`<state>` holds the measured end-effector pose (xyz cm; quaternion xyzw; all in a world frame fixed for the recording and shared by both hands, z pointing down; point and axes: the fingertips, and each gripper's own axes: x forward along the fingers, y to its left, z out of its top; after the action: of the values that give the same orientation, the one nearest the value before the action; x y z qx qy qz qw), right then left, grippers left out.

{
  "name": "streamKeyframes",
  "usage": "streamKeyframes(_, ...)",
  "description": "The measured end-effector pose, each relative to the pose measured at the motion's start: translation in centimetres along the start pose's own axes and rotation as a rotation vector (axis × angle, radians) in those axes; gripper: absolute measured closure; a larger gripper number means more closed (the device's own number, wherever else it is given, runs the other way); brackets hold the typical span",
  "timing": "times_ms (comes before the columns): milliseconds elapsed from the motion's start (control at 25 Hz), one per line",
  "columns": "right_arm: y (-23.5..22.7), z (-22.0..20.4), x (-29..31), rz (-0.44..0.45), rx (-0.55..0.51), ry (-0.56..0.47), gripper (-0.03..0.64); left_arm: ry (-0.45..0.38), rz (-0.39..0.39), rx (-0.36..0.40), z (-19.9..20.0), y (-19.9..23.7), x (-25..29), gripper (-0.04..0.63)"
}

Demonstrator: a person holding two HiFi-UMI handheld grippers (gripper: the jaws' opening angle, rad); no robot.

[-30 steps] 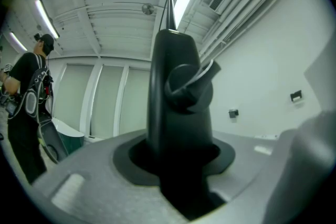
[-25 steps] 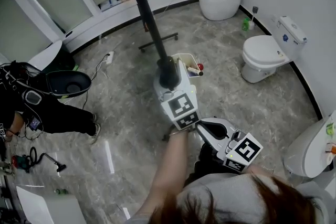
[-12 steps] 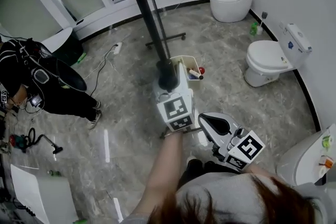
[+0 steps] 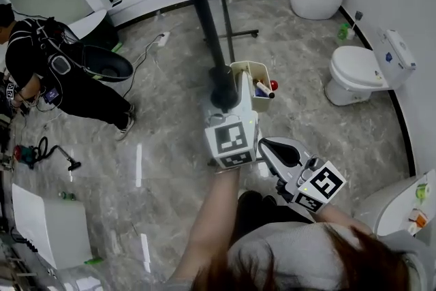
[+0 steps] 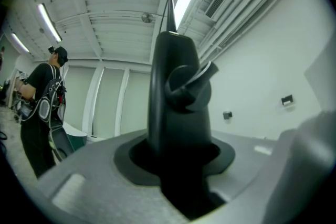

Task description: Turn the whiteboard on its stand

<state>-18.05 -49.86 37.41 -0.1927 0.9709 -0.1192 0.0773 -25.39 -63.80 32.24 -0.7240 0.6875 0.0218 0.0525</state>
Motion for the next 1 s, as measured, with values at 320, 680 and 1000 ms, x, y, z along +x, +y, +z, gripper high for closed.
streamKeyframes(320, 4.1, -0.2, -0.7, 0.007, -0.016, 0.005, 0.613, 0.005, 0.010, 0.002, 0.0, -0.5, -3.9, 0.443)
streamKeyframes(680, 7.9, -1.7, -5.6, -0.128, -0.017, 0.002, 0.612, -0.003, 0.007, 0.010, 0.5, -2.1, -7.6, 0.451)
streamKeyframes(1000, 10.1, -4.3, -10.8, -0.251, 0.025, -0.019, 0.614, -0.013, 0.016, 0.016, 1.3, -3.7, -10.4, 0.459)
